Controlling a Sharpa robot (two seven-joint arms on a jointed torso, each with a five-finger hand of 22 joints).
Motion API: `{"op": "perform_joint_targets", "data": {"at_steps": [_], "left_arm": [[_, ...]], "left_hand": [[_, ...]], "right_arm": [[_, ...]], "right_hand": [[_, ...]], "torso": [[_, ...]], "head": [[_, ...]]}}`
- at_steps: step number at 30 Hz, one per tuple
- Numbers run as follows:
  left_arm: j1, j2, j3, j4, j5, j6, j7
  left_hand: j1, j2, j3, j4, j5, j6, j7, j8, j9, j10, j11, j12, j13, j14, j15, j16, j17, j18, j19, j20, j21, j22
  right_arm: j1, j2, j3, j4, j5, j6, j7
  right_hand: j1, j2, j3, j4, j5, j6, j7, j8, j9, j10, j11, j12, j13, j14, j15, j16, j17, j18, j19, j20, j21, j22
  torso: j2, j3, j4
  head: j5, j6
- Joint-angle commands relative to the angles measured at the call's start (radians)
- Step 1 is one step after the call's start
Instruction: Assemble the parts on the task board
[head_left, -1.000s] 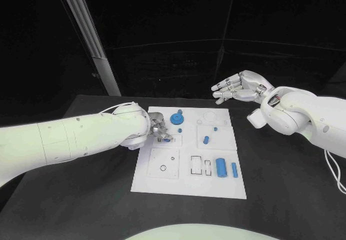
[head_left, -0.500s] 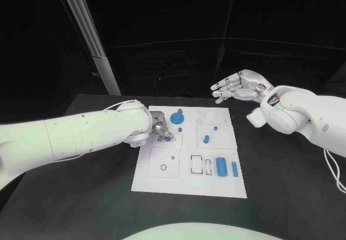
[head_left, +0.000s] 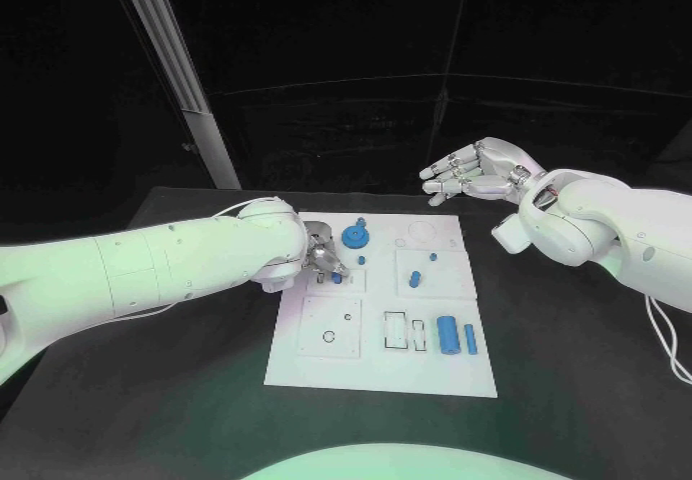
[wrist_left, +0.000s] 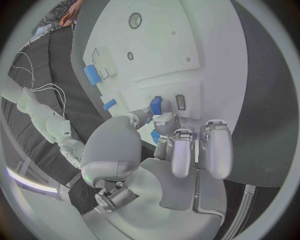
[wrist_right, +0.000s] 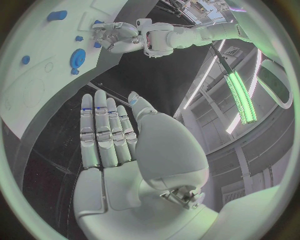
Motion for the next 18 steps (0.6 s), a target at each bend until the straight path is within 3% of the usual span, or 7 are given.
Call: {"op": "perform_joint_targets", "data": {"at_steps": [1, 13, 18], "left_arm": [[-0.004, 0.003, -0.004, -0.002, 0.008, 0.034, -0.007], [-0.004, 0.0, -0.004, -0.002, 0.008, 0.005, -0.011], [-0.004, -0.005, -0.004, 0.0, 0.008, -0.014, -0.01]], "left_hand": [[-0.026, -0.004, -0.019, 0.024, 0.003, 0.008, -0.002, 0.005, 0.002, 0.008, 0.002, 0.007, 0.002, 0.104, -0.006, 0.003, 0.263, -0.018, 0.03, -0.01, 0.001, 0.053], [-0.121, -0.037, -0.131, 0.09, 0.002, 0.023, -0.004, 0.005, 0.01, 0.013, 0.0, 0.017, 0.008, 0.104, -0.009, 0.003, 0.263, -0.019, 0.034, -0.012, 0.006, 0.063], [-0.154, -0.055, -0.208, 0.128, 0.002, 0.027, -0.008, 0.006, 0.015, 0.015, -0.003, 0.023, 0.011, 0.104, -0.011, 0.003, 0.263, -0.02, 0.035, -0.014, 0.008, 0.068]], "right_arm": [[0.002, 0.001, 0.001, -0.001, 0.0, 0.011, 0.006], [0.002, 0.003, 0.001, -0.002, 0.0, 0.012, 0.007], [0.002, 0.004, 0.001, -0.005, 0.0, 0.012, 0.008]], "right_hand": [[-0.006, -0.003, 0.006, 0.0, 0.004, -0.005, 0.001, -0.002, -0.001, 0.0, 0.006, -0.007, -0.001, 0.002, 0.004, -0.006, -0.001, 0.005, 0.005, -0.001, -0.007, -0.001], [-0.012, -0.004, 0.006, 0.001, 0.004, -0.008, 0.003, -0.003, -0.001, -0.003, 0.007, -0.009, -0.001, -0.001, 0.006, -0.008, -0.003, 0.004, 0.004, 0.001, -0.011, -0.002], [-0.013, -0.004, 0.007, 0.001, 0.004, -0.009, 0.003, -0.004, -0.001, -0.004, 0.008, -0.009, -0.001, -0.002, 0.006, -0.008, -0.003, 0.004, 0.003, 0.001, -0.012, -0.002]], "torso": [[0.0, -0.0005, 0.0013], [-0.001, -0.001, 0.0012], [-0.001, -0.0015, 0.0022]], "head": [[-0.001, 0.001], [-0.003, 0.0], [-0.004, 0.0]]}}
